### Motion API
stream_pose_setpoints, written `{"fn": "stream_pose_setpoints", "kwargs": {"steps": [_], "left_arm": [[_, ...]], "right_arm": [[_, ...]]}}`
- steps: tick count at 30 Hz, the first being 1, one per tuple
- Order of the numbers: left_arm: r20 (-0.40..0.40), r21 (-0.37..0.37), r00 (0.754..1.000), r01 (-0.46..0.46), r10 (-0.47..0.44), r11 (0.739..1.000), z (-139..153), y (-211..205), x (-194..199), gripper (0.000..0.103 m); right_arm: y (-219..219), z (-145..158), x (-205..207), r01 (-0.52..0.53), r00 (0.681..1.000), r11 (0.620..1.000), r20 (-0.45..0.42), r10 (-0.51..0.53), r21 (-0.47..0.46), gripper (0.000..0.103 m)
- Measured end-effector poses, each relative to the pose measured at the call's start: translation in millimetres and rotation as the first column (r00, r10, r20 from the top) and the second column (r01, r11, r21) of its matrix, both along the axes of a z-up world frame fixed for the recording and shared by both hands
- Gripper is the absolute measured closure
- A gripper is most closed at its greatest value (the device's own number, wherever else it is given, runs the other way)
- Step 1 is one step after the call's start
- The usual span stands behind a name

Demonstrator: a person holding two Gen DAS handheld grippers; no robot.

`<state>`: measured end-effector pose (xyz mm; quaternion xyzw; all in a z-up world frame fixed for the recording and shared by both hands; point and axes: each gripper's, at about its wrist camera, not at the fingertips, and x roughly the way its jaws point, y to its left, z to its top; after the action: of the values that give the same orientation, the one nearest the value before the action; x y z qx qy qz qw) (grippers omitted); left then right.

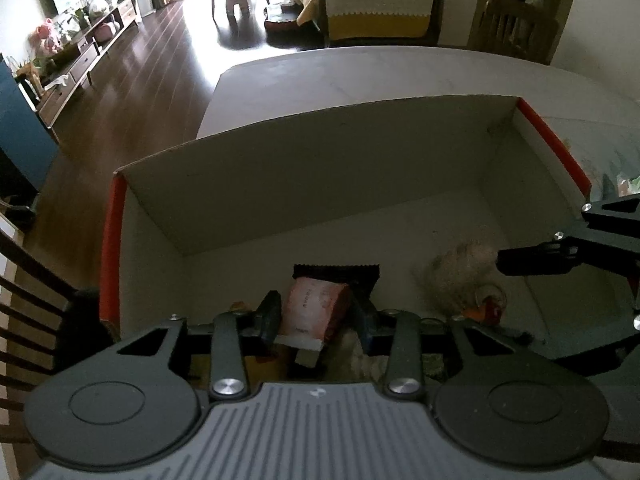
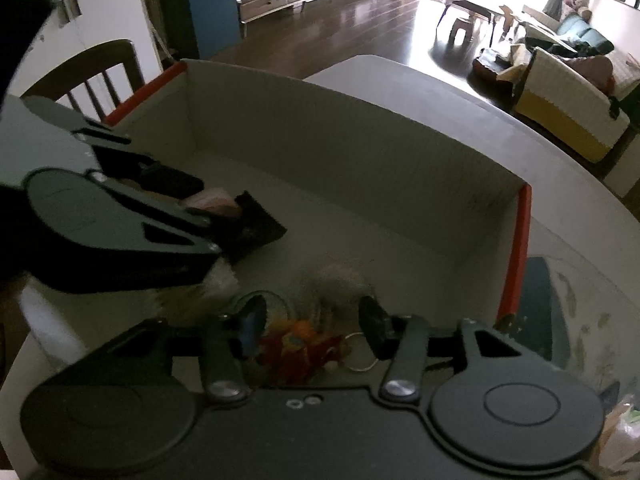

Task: Organize objects
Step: 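Open both tools to release the paper cup and bunny toy in the box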

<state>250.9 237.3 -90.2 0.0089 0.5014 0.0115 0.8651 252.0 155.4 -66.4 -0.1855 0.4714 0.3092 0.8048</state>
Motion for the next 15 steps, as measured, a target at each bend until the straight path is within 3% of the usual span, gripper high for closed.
{"fn": "stream_pose_setpoints", "kwargs": {"steps": [2,3,9,12,15], "left_arm": [[0.011,0.0,1.0,0.001,-0.001,1.0,1,-1,-3,0.043],[0.017,0.001,1.0,-0.002,0.002,1.0,2,0,-4,0.04],[0.032,-0.004,0.999,-0.009,0.009,1.0,8,2,-12,0.038],[0.042,-0.003,0.999,-0.015,0.015,1.0,13,2,-20,0.038],[0.058,-0.009,0.998,-0.024,0.025,1.0,21,1,-28,0.038]], "right_arm": [[-1,3,-4,-0.012,1.0,1.0,0.008,0.012,0.006,0.048],[-2,5,-6,-0.017,1.0,1.0,0.012,0.017,0.009,0.048],[-9,19,-17,-0.027,0.999,0.999,0.028,0.026,0.043,0.045],[-16,29,-23,-0.024,0.999,0.997,0.037,0.021,0.067,0.036],[-24,40,-30,-0.027,0.999,0.995,0.046,0.023,0.096,0.034]]}}
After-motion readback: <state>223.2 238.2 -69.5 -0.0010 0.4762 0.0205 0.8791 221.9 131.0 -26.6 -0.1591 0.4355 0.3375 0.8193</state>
